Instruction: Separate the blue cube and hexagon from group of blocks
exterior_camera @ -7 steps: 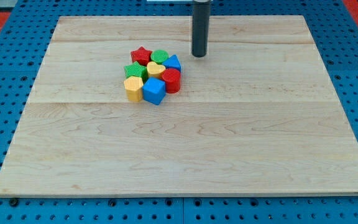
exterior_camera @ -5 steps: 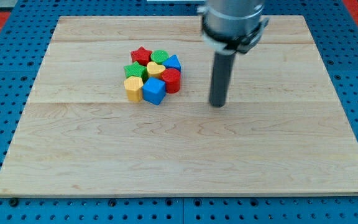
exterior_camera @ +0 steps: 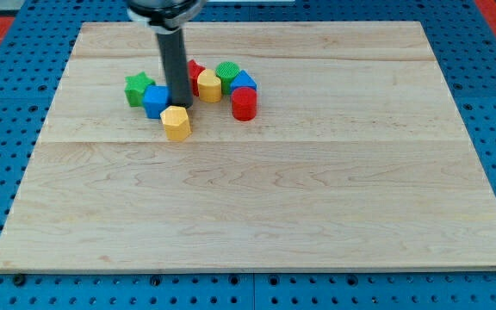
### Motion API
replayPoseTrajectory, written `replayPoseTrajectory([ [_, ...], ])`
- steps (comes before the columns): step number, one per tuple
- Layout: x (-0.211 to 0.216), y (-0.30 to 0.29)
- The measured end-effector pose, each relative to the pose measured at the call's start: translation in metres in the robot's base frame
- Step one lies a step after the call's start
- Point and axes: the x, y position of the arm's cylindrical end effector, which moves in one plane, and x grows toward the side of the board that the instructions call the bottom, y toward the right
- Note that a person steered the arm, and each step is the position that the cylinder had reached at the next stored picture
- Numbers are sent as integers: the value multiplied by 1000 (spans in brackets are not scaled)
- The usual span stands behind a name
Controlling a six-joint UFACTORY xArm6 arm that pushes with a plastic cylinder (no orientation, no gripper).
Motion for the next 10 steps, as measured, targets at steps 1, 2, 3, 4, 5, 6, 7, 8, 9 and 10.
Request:
replayPoseTrajectory([
  [1,18,-17],
  [2,19,-52],
  [3,-9,-89],
  [4,-24,-125],
  [5,-31,-130],
  [6,-40,-122],
  [7,-56,-114],
  [8,-80,-139],
  [9,-118,-125],
  [10,-113,-13],
])
